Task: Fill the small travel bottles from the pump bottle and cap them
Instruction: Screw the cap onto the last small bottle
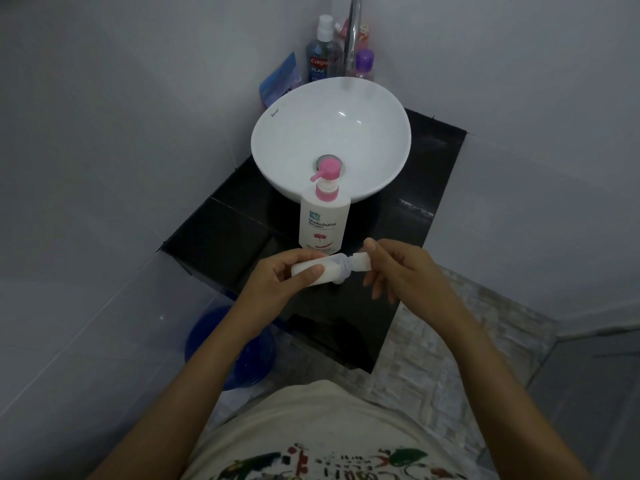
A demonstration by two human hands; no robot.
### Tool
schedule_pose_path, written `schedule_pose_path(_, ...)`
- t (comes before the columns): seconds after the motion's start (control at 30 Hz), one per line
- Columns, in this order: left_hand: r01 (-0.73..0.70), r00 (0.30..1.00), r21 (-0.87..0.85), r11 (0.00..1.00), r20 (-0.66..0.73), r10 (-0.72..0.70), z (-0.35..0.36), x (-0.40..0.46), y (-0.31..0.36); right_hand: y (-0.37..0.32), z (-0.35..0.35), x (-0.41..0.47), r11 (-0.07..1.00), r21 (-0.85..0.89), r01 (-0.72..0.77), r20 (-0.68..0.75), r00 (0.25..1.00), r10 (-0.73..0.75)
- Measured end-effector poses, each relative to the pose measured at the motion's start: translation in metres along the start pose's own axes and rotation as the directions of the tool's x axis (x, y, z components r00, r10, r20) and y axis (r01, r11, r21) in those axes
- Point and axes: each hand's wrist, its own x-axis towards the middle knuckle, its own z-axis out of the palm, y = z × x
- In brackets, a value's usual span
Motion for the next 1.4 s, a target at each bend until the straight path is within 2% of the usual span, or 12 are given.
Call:
schedule_pose_path(0.17, 0.012, 1.0, -0.005, 1.0, -0.017, -0.012, -0.001, -0.002, -0.001, 0.003, -0.005, -0.004, 0.994, 0.084, 0.074, 0.045, 0.996, -0.078)
schedule_pose_path(0.37, 0.014, 1.0, -0.023, 1.0, -0.013, -0.014, 0.0, -0.005, 0.001, 0.0, 0.007, 0.001, 0.999, -0.042, -0.022, -0.052, 0.998, 0.02)
schedule_pose_path(0.53, 0.022, 0.999, -0.022, 1.0, -0.023, -0.023, -0.002, -0.005, 0.002, -0.001, 0.0, 0.0, 0.996, -0.002, 0.086, 0.048, 0.995, -0.086)
schedule_pose_path(0.67, 0.029, 0.999, -0.018, 0.999, -0.017, -0.029, -0.003, -0.005, 0.001, -0.002, 0.007, 0.004, 0.998, -0.059, 0.013, -0.046, 0.999, -0.016)
schedule_pose_path(0.87, 0.029, 0.999, -0.023, 0.999, -0.026, -0.03, -0.002, -0.002, 0.002, -0.002, -0.001, 0.002, 0.996, 0.001, 0.091, 0.035, 0.995, -0.091)
schedule_pose_path(1.0, 0.026, 0.999, -0.031, 0.999, -0.021, -0.026, -0.001, -0.001, 0.002, 0.0, 0.004, 0.006, 0.998, -0.056, -0.001, -0.023, 1.0, 0.0)
schedule_pose_path(1.13, 0.035, 0.999, -0.037, 0.999, -0.025, -0.036, -0.001, 0.0, 0.003, -0.001, -0.002, 0.004, 0.997, 0.018, 0.072, 0.052, 0.996, -0.072)
schedule_pose_path(1.3, 0.04, 0.999, -0.029, 0.999, -0.019, -0.041, -0.001, -0.001, 0.0, 0.0, 0.003, 0.007, 0.999, -0.033, -0.003, -0.003, 1.0, 0.003)
schedule_pose_path(1.4, 0.045, 0.999, -0.027, 0.999, -0.015, -0.045, -0.002, 0.001, 0.0, -0.001, 0.002, 0.004, 0.998, 0.047, 0.044, 0.027, 0.999, -0.045)
